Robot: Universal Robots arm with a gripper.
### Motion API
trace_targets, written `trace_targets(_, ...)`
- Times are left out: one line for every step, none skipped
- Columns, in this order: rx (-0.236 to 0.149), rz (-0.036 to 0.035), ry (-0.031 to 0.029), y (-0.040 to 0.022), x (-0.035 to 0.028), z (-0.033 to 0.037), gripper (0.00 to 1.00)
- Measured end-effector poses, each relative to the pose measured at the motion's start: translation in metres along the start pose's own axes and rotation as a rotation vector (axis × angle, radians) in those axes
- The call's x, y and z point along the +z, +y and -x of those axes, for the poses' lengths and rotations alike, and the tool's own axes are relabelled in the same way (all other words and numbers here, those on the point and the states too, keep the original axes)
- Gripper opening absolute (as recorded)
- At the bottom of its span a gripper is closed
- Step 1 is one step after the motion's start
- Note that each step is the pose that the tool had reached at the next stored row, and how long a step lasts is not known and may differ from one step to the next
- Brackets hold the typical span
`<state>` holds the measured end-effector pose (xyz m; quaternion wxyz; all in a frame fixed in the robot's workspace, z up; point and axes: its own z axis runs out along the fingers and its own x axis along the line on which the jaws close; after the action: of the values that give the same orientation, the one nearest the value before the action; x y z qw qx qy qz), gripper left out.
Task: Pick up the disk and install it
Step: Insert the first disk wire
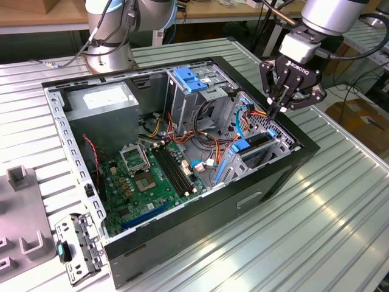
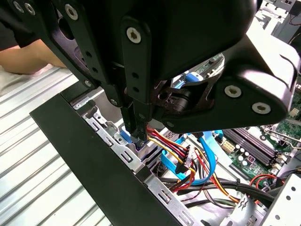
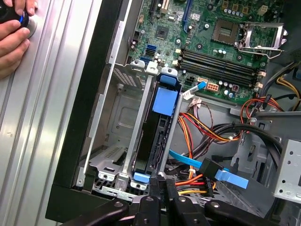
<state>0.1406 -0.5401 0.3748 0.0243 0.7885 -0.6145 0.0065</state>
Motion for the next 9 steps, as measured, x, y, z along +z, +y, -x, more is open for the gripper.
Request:
trace_targets(0.001, 0.0001, -0.0001, 0.0000, 0.0000, 0.0000, 0.17)
trace_targets(0.004, 0.0002, -0.0002, 0.0000, 0.0000, 0.0000, 0.17)
trace_targets(0.009, 0.0004, -0.0003, 0.0000, 0.0000, 0.0000, 0.17)
trace_targets(0.032, 0.0013, -0.0009, 0.0000, 0.0001, 0.0000, 0.17)
trace_targets(0.047, 0.0019, -0.0014, 0.0001, 0.0003, 0.0000, 0.17)
trace_targets(0.063, 0.0025, -0.0019, 0.0000, 0.0004, 0.0000, 0.17)
trace_targets(0.098, 0.0040, -0.0029, 0.0000, 0.0007, 0.0000, 0.17)
trace_targets(0.129, 0.0052, -0.0039, 0.0000, 0.0011, 0.0001, 0.17)
trace_targets(0.144, 0.0058, -0.0043, 0.0000, 0.0012, 0.0001, 0.17)
